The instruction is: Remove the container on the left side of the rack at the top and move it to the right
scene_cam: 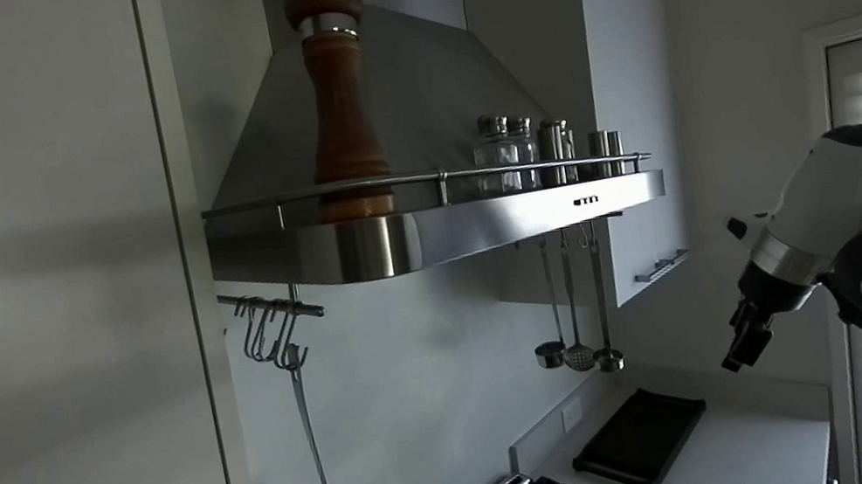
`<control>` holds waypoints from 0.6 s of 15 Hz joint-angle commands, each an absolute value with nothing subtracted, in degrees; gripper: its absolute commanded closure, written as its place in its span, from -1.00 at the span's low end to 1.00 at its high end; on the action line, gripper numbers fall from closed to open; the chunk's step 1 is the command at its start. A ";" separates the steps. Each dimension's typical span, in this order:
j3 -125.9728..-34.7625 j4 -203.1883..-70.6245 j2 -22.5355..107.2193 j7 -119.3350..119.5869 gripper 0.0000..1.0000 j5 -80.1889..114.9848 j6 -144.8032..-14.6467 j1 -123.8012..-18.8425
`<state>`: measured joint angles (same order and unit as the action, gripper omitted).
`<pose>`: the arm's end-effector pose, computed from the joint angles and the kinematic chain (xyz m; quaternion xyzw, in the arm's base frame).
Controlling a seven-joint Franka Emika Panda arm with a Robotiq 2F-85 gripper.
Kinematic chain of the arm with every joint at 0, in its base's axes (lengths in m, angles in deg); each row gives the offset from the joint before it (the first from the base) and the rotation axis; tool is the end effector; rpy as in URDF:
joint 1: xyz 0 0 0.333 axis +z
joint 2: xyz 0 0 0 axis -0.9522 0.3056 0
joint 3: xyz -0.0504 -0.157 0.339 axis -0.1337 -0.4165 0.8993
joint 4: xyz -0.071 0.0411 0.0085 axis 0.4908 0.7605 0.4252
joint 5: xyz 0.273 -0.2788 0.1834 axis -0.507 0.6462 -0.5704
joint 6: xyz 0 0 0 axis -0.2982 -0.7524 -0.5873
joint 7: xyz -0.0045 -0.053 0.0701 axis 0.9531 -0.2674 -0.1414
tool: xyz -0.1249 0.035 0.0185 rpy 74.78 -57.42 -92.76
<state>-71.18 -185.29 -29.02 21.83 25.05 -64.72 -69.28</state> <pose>0.2985 0.0435 0.6697 0.9240 0.2201 0.2730 0.1528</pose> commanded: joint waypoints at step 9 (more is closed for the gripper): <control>-60.52 -173.09 -25.93 15.03 -1.00 31.11 -65.81 -66.18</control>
<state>-59.68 -173.40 -26.52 16.32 29.43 -66.34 -67.98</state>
